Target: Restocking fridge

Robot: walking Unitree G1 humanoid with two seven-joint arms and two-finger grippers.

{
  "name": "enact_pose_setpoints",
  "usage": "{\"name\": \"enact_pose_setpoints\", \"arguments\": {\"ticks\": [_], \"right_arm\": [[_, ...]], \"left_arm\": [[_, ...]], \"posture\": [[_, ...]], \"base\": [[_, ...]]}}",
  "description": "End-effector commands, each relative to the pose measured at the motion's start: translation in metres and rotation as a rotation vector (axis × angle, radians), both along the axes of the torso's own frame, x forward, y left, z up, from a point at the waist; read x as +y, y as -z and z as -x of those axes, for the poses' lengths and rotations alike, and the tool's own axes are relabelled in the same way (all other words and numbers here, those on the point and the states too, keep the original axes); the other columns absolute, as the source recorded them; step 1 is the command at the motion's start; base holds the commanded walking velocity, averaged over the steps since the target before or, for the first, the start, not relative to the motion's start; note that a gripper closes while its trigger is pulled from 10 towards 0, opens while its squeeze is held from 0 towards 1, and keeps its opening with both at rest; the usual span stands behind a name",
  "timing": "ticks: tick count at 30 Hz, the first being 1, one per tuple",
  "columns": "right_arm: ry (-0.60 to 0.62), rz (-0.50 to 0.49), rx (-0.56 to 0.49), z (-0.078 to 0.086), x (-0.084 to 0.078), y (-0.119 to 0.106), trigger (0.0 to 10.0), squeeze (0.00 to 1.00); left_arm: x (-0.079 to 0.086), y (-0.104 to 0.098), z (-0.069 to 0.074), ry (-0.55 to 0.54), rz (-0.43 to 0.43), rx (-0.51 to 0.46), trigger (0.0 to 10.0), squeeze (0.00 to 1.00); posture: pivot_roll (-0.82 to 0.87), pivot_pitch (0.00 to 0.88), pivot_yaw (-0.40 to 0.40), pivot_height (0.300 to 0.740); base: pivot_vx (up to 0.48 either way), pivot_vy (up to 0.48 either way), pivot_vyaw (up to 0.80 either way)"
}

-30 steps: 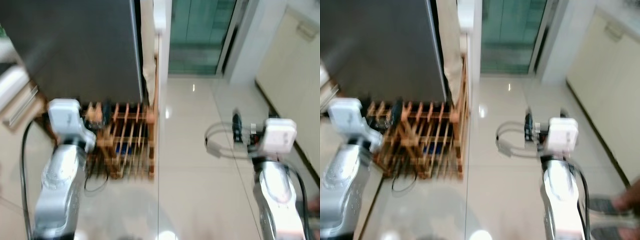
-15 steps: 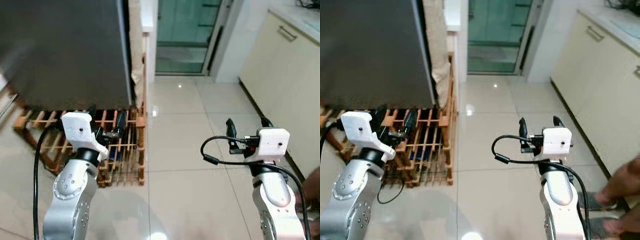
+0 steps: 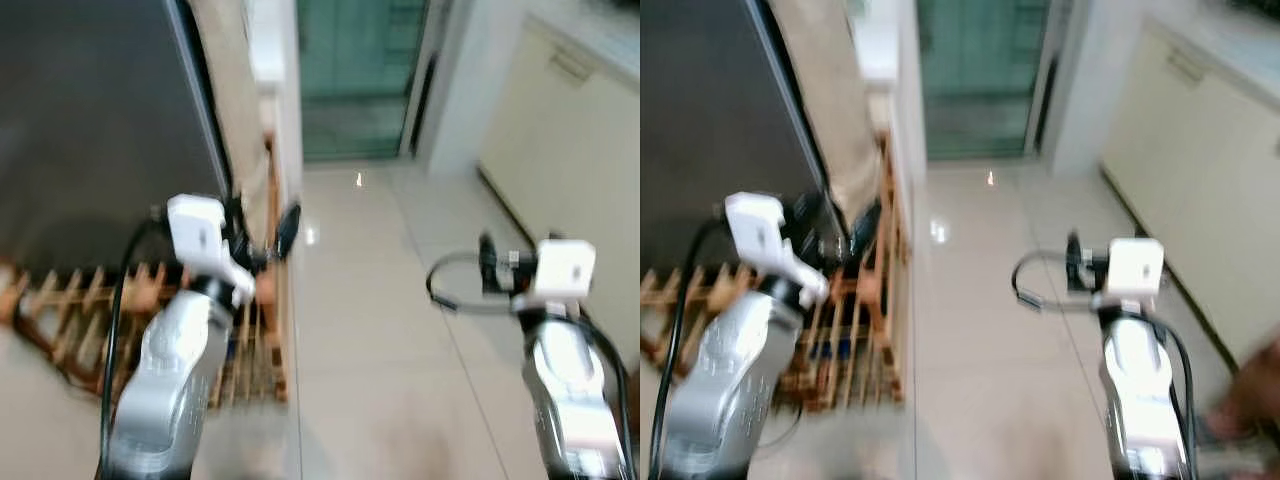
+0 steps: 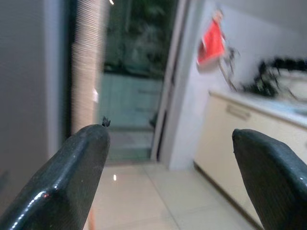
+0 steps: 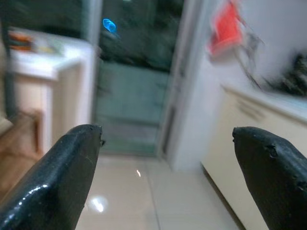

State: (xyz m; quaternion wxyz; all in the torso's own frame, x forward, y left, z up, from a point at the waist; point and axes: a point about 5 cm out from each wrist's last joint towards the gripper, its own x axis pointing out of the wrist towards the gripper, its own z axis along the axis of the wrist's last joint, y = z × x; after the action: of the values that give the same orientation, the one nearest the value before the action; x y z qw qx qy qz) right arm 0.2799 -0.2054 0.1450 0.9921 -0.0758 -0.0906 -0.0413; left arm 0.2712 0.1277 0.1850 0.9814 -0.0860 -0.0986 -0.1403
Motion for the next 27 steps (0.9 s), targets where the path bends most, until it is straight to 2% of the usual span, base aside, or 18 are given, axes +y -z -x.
{"name": "enact_pose_setpoints", "arguments": {"ticks": [1,4,5,7,10,12,14,20,23,27], "right_arm": [[0.009,0.025,0.0,-0.002,-0.007,-0.003,10.0,0.0],[-0.002,0.035,-0.006,-0.004,-0.008,-0.006,10.0,0.0],[-0.011,0.035,-0.012,-0.007,-0.006,-0.008,10.0,0.0],[-0.013,0.035,-0.013,-0.008,-0.006,-0.009,10.0,0.0],[-0.014,0.019,-0.009,-0.013,-0.003,-0.006,10.0,0.0],[-0.037,0.01,-0.011,-0.016,0.005,-0.006,10.0,0.0],[-0.05,0.007,-0.012,-0.017,0.009,-0.006,10.0,0.0],[-0.046,0.006,-0.013,-0.016,0.007,-0.006,10.0,0.0],[-0.039,0.006,-0.014,-0.014,0.006,-0.005,10.0,0.0],[-0.032,0.001,-0.009,-0.009,0.008,-0.002,10.0,0.0]], "left_arm": [[0.009,0.01,-0.016,-0.108,0.01,0.068,10.0,0.0],[0.012,0.006,-0.024,-0.164,0.038,0.077,10.0,0.0],[0.015,0.007,-0.031,-0.213,-0.005,0.098,10.0,0.0],[0.015,0.007,-0.033,-0.225,-0.017,0.104,10.0,0.0],[0.004,0.01,-0.054,-0.208,0.017,0.147,10.0,0.0],[-0.004,0.005,-0.071,-0.215,0.025,0.148,10.0,0.0],[-0.008,-0.001,-0.079,-0.218,0.028,0.137,10.0,0.0],[-0.022,-0.008,-0.09,-0.223,0.005,0.111,10.0,0.0],[-0.022,-0.007,-0.096,-0.266,0.011,0.116,10.0,0.0],[-0.024,-0.01,-0.098,-0.263,0.012,0.102,10.0,0.0]], "posture": [[-0.09,0.0,-0.037,0.74],[-0.1,0.0,-0.043,0.74],[-0.09,0.0,-0.051,0.74],[-0.09,0.0,-0.051,0.74],[-0.06,0.0,-0.071,0.74],[-0.07,0.0,-0.07,0.74],[-0.07,0.0,-0.069,0.74],[-0.1,0.0,-0.054,0.74],[-0.11,0.0,-0.043,0.74],[-0.11,0.0,-0.034,0.74]], "base": [[0.0,0.0,0.0],[0.0,0.0,0.0],[0.0,0.0,0.0],[0.0,0.0,0.0],[0.0,0.0,0.0],[0.0,0.0,0.0],[0.0,0.0,0.0],[0.0,0.0,0.0],[0.0,0.0,0.0],[0.0,0.0,0.0]]}}
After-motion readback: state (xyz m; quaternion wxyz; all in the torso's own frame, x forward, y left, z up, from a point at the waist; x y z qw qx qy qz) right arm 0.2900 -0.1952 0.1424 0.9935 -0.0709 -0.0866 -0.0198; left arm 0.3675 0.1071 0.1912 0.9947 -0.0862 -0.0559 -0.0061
